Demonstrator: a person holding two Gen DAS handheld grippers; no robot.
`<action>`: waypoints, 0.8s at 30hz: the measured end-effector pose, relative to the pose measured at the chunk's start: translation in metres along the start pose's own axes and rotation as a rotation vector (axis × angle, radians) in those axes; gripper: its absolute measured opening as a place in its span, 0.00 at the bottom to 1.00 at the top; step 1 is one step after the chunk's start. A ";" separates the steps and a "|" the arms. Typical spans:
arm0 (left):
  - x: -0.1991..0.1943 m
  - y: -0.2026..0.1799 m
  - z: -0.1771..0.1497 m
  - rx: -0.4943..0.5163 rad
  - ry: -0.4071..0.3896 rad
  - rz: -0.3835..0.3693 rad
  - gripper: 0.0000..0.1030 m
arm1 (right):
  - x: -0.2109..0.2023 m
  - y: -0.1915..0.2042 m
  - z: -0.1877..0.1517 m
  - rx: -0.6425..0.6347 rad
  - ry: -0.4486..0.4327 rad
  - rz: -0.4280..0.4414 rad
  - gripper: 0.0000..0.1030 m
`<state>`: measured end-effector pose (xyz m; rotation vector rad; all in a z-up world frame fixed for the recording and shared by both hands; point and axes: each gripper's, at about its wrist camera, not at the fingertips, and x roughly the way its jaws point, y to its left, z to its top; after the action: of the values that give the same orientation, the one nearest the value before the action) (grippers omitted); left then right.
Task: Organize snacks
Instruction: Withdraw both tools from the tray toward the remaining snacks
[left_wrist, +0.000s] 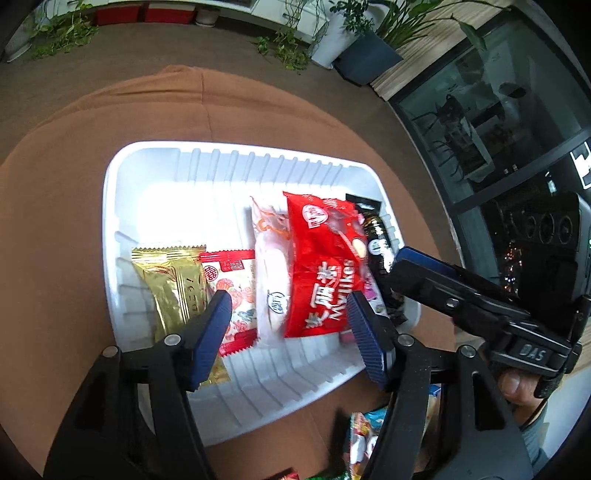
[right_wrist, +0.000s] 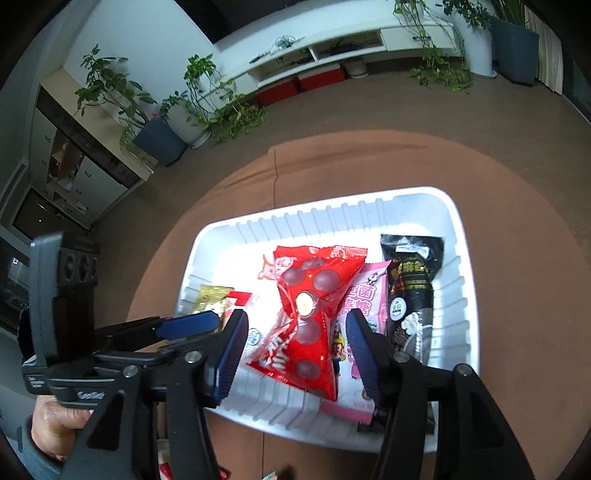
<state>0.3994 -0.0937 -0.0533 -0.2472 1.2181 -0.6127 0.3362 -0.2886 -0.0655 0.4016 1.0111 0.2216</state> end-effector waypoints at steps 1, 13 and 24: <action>-0.005 -0.002 -0.002 0.002 -0.010 0.000 0.61 | -0.007 0.001 0.000 0.001 -0.012 0.006 0.64; -0.121 -0.016 -0.091 0.046 -0.226 -0.027 0.93 | -0.093 0.016 -0.074 0.021 -0.167 0.152 0.89; -0.165 0.024 -0.224 -0.031 -0.281 0.209 0.94 | -0.101 0.052 -0.189 -0.050 -0.146 0.170 0.89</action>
<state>0.1644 0.0504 -0.0096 -0.2198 0.9674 -0.3635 0.1222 -0.2358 -0.0531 0.4521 0.8268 0.3646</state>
